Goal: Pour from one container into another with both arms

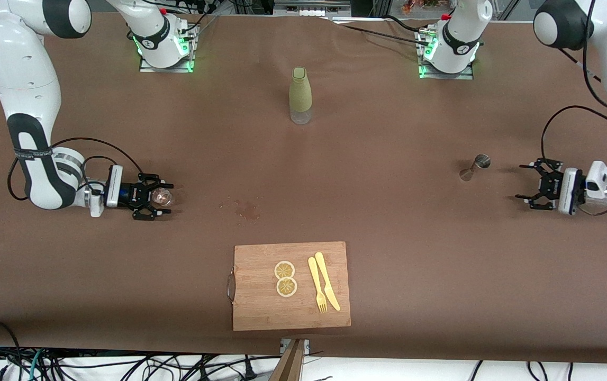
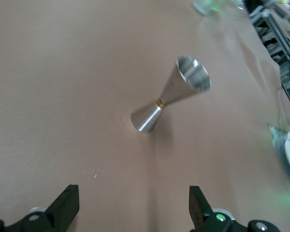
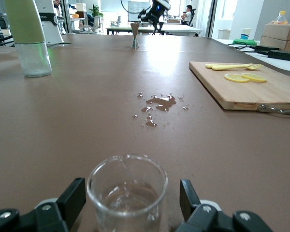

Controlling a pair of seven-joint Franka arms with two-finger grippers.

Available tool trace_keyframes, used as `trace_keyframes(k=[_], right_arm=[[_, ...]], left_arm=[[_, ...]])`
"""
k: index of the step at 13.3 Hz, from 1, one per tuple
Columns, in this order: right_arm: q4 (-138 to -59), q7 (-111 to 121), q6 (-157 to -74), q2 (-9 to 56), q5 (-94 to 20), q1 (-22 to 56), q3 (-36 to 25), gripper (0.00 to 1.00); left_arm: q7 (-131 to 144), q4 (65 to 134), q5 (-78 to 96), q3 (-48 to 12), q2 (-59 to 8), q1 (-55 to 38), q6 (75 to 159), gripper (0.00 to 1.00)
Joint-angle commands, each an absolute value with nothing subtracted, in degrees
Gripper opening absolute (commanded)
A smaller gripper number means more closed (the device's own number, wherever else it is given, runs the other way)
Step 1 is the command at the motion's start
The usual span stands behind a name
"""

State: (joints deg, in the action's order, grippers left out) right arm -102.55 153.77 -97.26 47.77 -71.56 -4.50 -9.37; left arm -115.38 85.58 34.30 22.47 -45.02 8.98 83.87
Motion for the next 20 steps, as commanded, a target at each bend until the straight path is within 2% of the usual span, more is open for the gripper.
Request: trace_keyframes(k=[1, 4, 6, 9, 13, 17, 20], right_arm=[[-102.0, 154.2, -96.8, 47.9, -71.9, -4.9, -10.8, 0.96], [-101.5, 154.0, -96.7, 47.4, -69.6, -4.9, -13.3, 0.96], [-100.2, 153.3, -96.9, 45.9, -66.7, -4.8, -15.1, 0.96], [-100.9, 144.2, -102.0, 35.2, -54.5, -4.7, -15.5, 0.96], [-101.0, 124.7, -102.2, 24.0, -39.8, -4.0, -15.5, 0.98], [-101.1, 100.4, -102.2, 13.7, -27.5, -1.3, -15.1, 0.98], [-101.9, 80.5, -102.0, 6.5, -17.3, -0.8, -11.4, 0.98]], left_arm=[[-97.2, 85.8, 29.1, 22.3, -38.0, 5.2, 83.0, 1.00], [-76.2, 86.0, 27.4, 21.8, -31.0, 2.3, 77.8, 1.00], [-66.8, 86.0, 26.0, 19.8, -27.4, 1.2, 77.6, 1.00], [-48.9, 85.8, 22.6, 13.3, -22.8, 1.0, 77.6, 1.00], [-26.2, 84.7, 16.4, 3.9, -19.0, 1.0, 77.8, 1.00], [-13.8, 81.2, 11.5, 0.3, -17.8, -1.0, 77.9, 1.00], [-12.9, 80.7, 7.4, -1.8, -15.2, -1.2, 78.0, 1.00]])
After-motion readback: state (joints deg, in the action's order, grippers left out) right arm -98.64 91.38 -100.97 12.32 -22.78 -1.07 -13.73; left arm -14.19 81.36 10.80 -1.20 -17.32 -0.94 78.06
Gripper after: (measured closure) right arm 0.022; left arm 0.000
